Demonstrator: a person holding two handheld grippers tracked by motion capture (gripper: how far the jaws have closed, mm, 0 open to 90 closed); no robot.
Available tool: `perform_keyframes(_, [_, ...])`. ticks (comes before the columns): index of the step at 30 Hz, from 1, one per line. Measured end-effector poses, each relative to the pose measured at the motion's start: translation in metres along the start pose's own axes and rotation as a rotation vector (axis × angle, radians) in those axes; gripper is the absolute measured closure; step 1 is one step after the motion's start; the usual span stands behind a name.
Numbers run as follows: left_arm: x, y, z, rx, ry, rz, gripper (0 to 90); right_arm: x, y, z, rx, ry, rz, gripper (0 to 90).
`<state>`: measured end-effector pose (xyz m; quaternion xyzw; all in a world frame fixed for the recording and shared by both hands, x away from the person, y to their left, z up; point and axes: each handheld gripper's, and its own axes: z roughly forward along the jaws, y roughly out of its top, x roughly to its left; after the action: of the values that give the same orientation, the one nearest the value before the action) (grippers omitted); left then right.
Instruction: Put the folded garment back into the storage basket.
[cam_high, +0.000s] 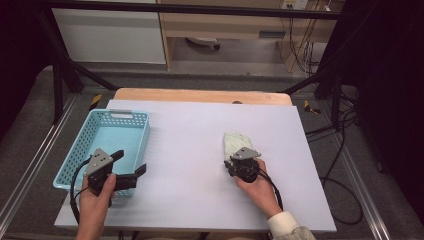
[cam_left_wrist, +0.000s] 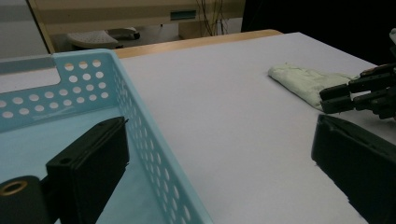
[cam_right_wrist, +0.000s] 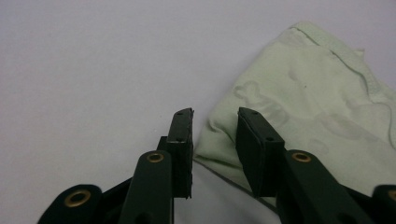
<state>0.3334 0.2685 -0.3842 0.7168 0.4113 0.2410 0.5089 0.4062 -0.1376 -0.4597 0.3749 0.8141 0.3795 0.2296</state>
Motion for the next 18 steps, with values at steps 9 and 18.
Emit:
perform_keyframes(9, [-0.0007,-0.0003,0.0006,0.001,-0.005,-0.003,4.0,-0.0023,-0.0004,0.0005,0.009,0.015,0.018,79.1])
perform_keyframes(18, [-0.0014,-0.0005,0.0009,0.004,-0.007,-0.002,4.0,-0.0068,-0.0007,-0.0001,-0.002,0.039,0.052,87.6])
